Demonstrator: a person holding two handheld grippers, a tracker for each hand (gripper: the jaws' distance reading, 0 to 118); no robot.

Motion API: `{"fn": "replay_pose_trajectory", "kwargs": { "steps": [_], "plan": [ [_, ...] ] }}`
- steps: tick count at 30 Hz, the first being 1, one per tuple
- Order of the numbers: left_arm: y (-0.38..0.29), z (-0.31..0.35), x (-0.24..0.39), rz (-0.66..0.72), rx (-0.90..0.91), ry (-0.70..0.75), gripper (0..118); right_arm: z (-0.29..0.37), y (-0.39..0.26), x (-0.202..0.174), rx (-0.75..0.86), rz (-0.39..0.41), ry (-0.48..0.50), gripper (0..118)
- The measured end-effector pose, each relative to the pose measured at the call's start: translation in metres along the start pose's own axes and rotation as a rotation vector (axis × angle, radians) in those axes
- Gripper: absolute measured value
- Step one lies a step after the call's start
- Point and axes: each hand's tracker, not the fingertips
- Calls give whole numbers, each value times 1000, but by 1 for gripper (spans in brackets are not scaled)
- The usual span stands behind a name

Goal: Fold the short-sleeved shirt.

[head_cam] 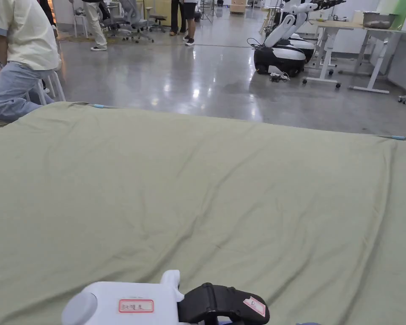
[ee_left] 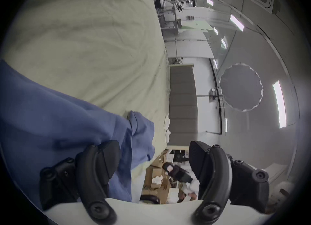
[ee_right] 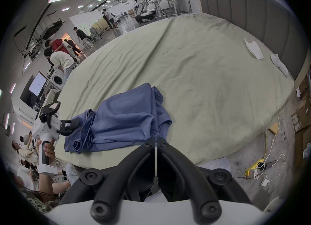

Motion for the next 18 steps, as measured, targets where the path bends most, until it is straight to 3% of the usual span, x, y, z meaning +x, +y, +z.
{"fn": "replay_pose_trajectory", "kwargs": {
  "steps": [1,2,3,4,5,9,13,15,18],
  "plan": [
    [-1,11,2,-47,2,45,54,0,-1,3,0,-1,0,4],
    [-5,21,9,-104,26,115,42,0,-2,6,1,-3,2,4],
    [-7,31,11,-156,43,211,42,1,-3,7,0,-6,4,4],
    [-12,35,8,-164,56,305,11,1,-5,9,-4,-9,6,4],
    [-14,38,3,-141,56,339,8,-3,-4,17,-9,-14,8,4],
    [-35,9,-14,-12,-61,139,8,-9,-9,26,-30,-28,15,4],
    [-32,-37,-39,-47,-138,317,8,-10,-13,29,-39,-32,29,4],
    [-33,-53,-40,-20,-157,207,8,-7,-16,30,-34,-28,31,4],
    [-34,-68,-29,-65,-166,176,8,-3,-18,35,-35,-32,32,4]
  ]
}}
